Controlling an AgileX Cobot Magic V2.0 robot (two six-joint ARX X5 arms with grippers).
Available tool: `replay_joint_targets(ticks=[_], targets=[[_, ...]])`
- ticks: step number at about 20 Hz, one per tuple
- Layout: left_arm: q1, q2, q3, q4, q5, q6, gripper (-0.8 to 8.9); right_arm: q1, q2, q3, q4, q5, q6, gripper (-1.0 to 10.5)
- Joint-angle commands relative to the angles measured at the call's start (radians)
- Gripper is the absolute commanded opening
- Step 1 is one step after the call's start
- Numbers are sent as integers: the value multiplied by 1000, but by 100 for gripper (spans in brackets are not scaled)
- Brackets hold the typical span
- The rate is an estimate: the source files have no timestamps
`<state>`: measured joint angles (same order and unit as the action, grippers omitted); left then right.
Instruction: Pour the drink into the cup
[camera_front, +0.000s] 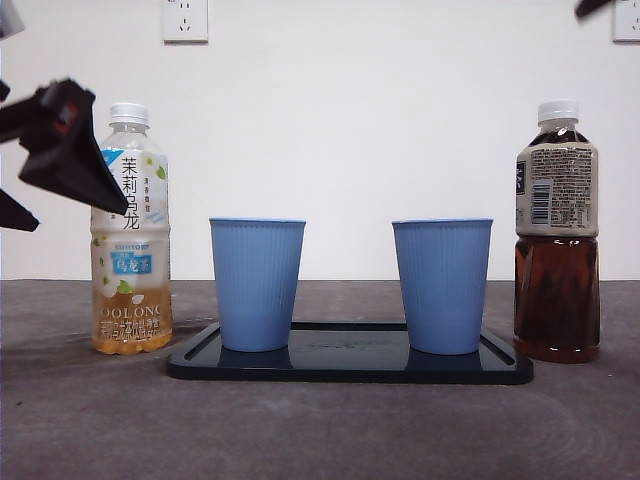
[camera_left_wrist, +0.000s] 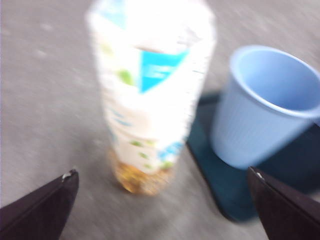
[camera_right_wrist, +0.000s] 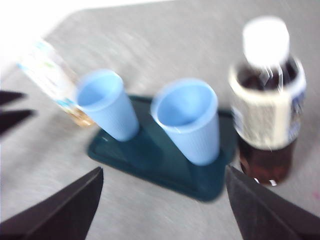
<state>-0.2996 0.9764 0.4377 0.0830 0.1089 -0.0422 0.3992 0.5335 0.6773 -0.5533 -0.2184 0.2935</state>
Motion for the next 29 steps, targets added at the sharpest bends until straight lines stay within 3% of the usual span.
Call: replay_joint_targets(ticks=[1, 5, 10, 21, 26, 29], targets=[[-3, 52, -41, 122, -21, -15, 567, 5, 6, 53, -26, -43, 5, 387], [-3, 198, -67, 285, -33, -13, 567, 5, 6, 92, -92, -121, 5, 387], [-3, 377, -67, 497, -39, -3, 567, 5, 6, 92, -182, -150, -15, 386], [2, 599, -41, 811, -43, 11, 557, 5, 6, 92, -188, -148, -34, 386], [4, 614, -21, 829, -51, 12, 314, 5, 6, 92, -188, -140, -48, 384], [4, 614, -21, 822, -51, 33, 271, 5, 6, 92, -188, -140, -64, 377]])
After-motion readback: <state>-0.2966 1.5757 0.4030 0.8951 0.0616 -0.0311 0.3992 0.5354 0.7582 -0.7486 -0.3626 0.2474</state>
